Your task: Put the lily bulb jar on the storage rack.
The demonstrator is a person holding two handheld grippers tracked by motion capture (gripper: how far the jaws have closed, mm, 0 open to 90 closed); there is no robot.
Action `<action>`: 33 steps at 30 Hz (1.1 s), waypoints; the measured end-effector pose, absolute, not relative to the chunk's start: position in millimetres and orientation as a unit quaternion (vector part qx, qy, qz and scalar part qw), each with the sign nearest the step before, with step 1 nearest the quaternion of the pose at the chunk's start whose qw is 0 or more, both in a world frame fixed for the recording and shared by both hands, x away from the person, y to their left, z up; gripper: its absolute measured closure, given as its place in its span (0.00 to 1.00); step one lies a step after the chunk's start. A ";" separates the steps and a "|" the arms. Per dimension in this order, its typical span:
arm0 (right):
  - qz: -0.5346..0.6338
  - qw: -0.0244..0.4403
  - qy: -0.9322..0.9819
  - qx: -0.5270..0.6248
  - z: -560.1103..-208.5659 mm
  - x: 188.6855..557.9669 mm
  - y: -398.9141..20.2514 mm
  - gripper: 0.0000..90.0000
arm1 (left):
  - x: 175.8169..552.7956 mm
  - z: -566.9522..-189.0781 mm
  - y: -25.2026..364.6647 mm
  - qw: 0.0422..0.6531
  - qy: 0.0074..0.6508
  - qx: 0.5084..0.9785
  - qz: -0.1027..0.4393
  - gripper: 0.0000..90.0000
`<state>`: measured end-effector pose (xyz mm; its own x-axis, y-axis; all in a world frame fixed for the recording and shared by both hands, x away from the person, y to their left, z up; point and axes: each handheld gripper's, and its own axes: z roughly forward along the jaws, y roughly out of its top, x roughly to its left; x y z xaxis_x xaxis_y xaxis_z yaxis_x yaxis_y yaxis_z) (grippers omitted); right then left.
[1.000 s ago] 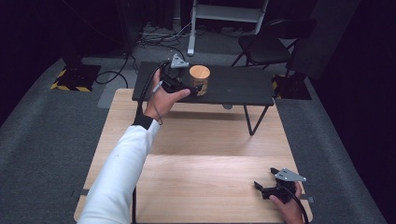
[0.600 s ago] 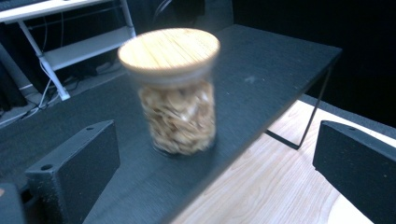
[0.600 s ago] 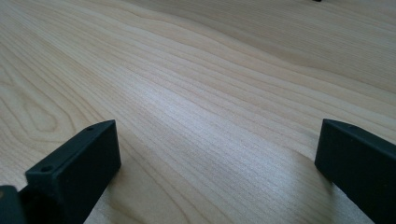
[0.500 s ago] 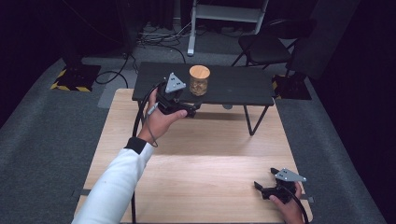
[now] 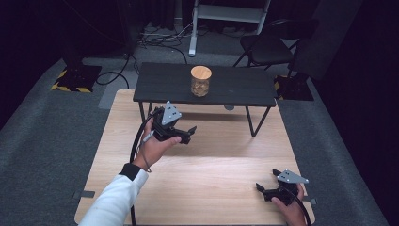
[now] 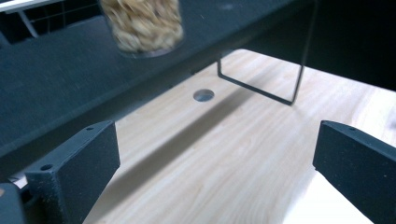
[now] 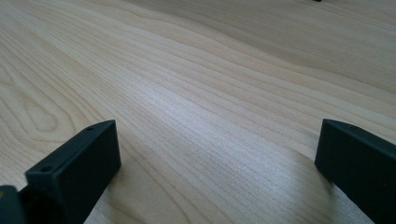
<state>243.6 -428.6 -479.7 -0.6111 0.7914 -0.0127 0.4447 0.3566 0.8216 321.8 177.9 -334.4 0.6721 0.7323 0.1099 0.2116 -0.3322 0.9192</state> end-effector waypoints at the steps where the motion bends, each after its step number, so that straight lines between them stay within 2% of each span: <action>1: 0.414 0.210 0.796 0.388 -479.7 243.6 -428.6 0.00 | 319.9 -337.1 178.9 0.488 0.307 0.773 0.263 0.01; 12: 0.414 0.210 0.797 0.388 -479.7 243.7 -428.6 0.00 | 294.5 -383.3 188.9 0.479 0.311 0.780 0.255 0.01; 33: 0.414 0.209 0.797 0.387 -479.8 243.5 -428.6 0.00 | 258.0 -468.3 202.7 0.448 0.346 0.802 0.189 0.01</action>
